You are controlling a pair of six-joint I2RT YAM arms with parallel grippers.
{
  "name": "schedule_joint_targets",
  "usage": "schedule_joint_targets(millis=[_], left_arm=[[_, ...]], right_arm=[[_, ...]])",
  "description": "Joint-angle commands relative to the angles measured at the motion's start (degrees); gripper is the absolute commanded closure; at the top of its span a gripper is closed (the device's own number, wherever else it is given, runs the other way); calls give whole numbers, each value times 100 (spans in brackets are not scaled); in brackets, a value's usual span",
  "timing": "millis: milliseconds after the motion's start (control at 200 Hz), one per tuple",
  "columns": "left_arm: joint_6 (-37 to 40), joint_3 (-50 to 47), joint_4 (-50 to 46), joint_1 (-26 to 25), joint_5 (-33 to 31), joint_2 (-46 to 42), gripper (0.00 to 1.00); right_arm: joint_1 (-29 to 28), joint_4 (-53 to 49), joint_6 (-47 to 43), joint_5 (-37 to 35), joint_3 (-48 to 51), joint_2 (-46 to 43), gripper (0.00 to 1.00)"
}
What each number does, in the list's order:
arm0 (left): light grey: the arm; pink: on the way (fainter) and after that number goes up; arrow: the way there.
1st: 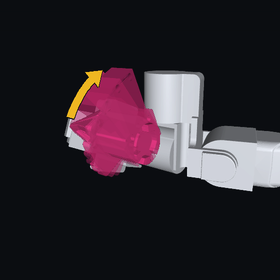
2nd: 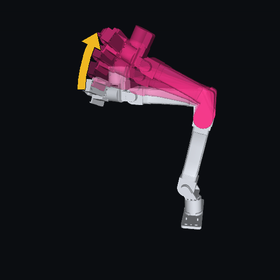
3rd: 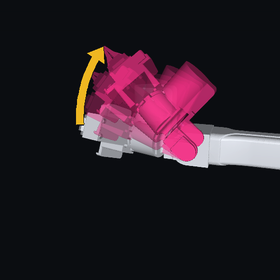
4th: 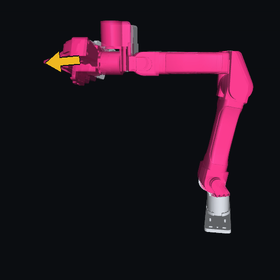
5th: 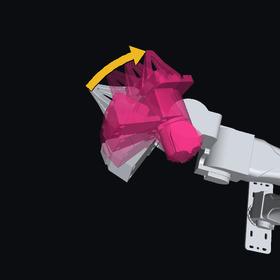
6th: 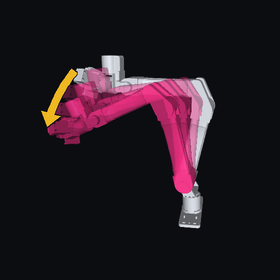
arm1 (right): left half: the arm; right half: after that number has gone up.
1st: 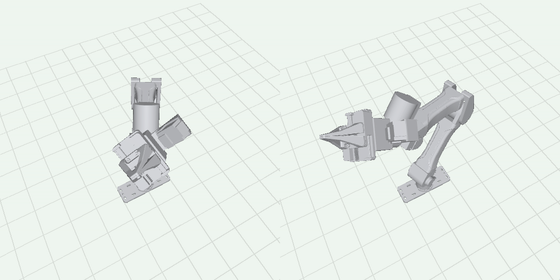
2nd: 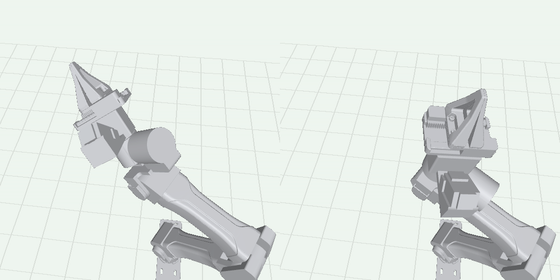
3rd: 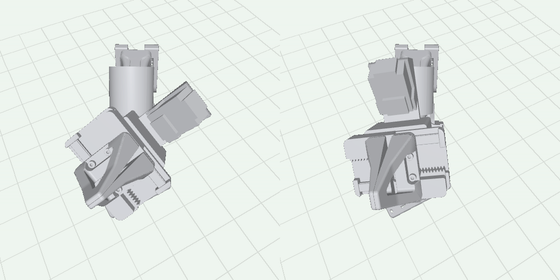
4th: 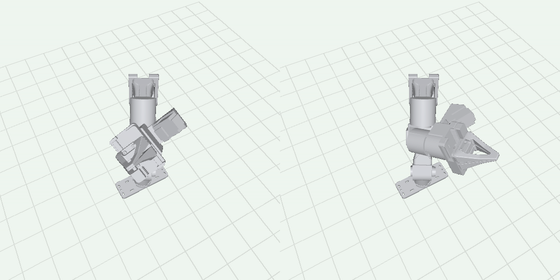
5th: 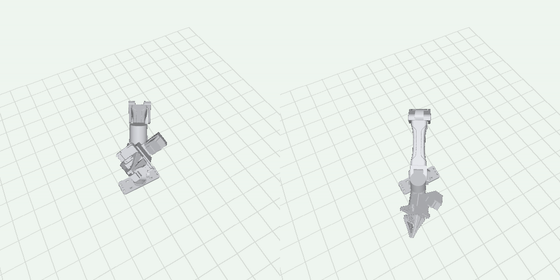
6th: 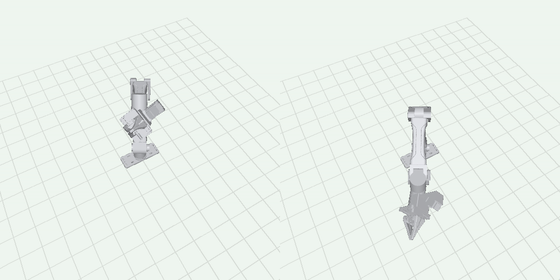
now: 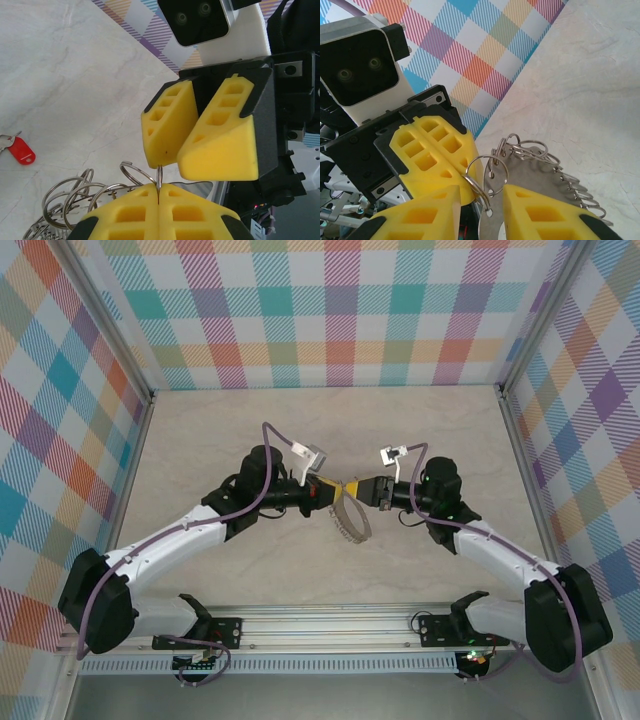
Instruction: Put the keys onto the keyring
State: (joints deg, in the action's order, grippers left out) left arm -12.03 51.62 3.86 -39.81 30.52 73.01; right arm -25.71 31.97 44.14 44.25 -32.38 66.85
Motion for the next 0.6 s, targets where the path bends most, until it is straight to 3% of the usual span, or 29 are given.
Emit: schedule_joint_targets(millis=[0,260,595], left_arm=[[-54,266,388,70,174,28,100],[-54,297,388,77,212,72,100],[-59,341,357,79,314,133,100]], right_arm=[[-56,328,-90,198,-182,43,72],[-100,327,-117,358,-157,17,76],[-145,269,-159,335,-190,-34,92]])
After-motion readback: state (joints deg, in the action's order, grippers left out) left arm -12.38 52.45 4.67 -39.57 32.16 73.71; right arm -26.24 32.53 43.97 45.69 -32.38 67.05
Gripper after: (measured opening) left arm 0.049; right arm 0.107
